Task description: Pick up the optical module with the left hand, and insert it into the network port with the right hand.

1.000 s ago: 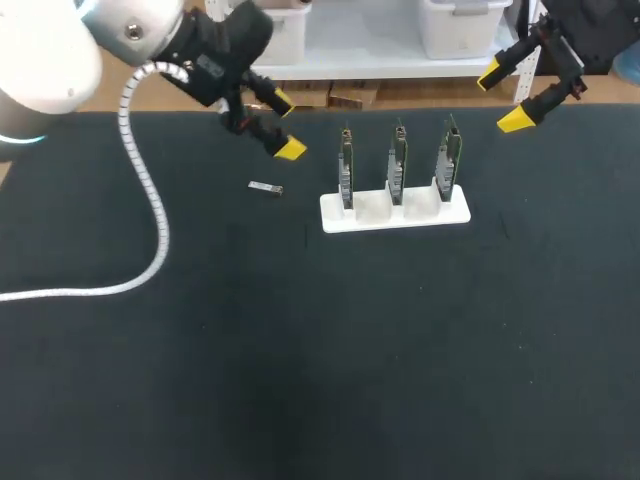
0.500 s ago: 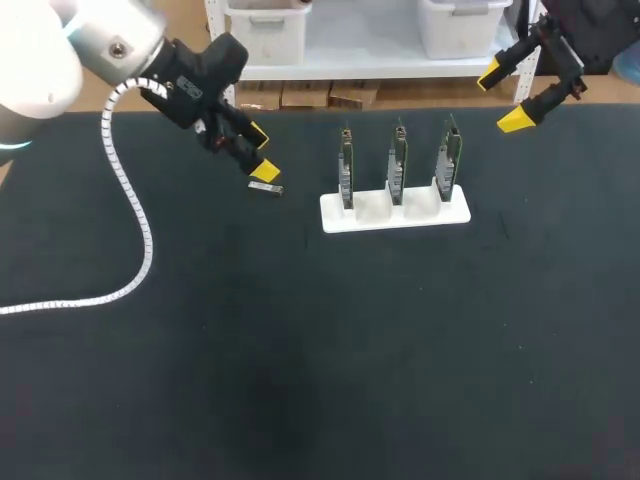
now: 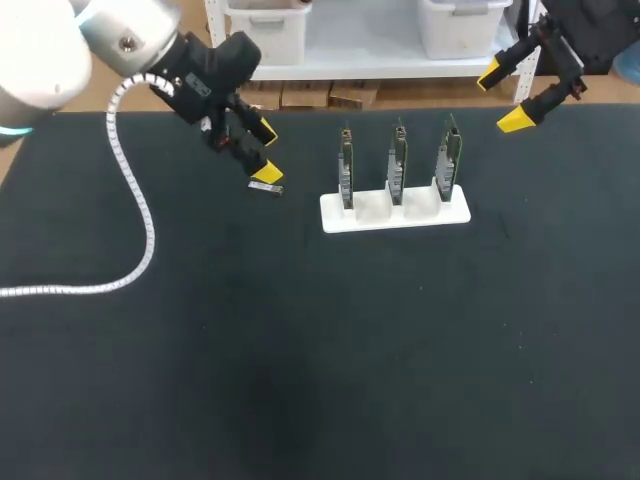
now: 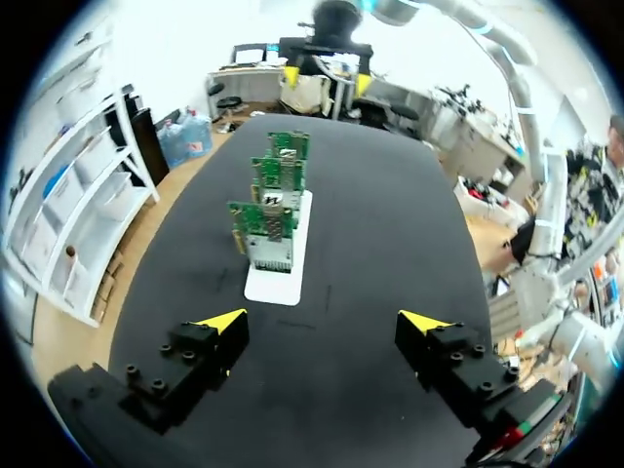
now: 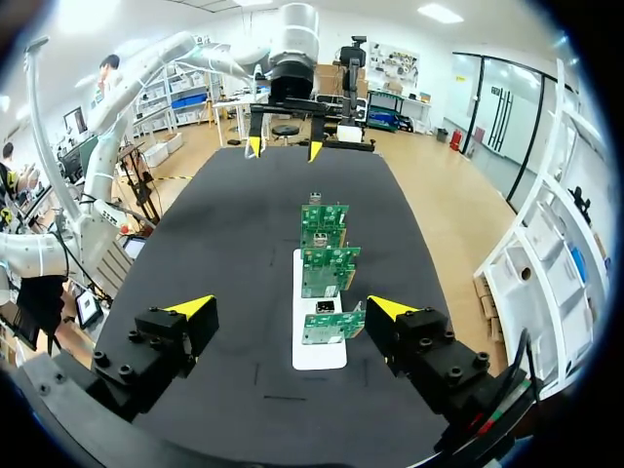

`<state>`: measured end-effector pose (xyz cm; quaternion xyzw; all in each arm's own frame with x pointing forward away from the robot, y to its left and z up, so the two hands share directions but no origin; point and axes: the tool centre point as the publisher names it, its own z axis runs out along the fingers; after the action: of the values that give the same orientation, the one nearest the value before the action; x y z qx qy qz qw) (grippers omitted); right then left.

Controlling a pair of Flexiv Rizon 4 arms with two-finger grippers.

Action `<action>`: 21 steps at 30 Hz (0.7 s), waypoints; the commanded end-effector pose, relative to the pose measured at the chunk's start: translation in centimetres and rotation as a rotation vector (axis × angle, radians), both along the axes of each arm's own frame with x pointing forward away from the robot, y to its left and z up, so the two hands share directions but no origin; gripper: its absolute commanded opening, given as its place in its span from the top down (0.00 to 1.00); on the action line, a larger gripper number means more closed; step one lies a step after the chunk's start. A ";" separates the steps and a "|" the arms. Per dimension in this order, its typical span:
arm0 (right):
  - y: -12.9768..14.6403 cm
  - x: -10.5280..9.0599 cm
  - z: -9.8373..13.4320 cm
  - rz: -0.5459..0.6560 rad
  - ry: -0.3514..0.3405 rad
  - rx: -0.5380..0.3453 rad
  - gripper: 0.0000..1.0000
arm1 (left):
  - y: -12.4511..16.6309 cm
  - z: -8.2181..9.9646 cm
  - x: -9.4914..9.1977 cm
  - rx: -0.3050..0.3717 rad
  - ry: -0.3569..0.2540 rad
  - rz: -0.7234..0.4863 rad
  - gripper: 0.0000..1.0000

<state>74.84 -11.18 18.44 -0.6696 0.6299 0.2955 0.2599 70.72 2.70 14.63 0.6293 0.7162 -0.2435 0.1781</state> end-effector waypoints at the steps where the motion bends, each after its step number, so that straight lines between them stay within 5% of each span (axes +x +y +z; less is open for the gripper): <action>1: 0.0 -0.2 0.0 -0.004 -0.004 -0.001 0.00 | -0.2 0.7 2.2 0.181 0.137 -0.170 0.00; 10: 0.0 -0.2 0.0 -0.004 -0.004 -0.001 0.00 | 1.5 0.0 2.9 0.368 0.219 -0.242 0.00; 21: 0.0 -0.2 0.0 -0.004 -0.004 -0.001 0.00 | 2.4 -3.8 2.9 0.533 0.152 -0.241 0.00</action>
<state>74.84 -11.19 18.44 -0.6696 0.6299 0.2954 0.2600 73.17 5.50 11.48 0.7082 0.6918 -0.1386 -0.0244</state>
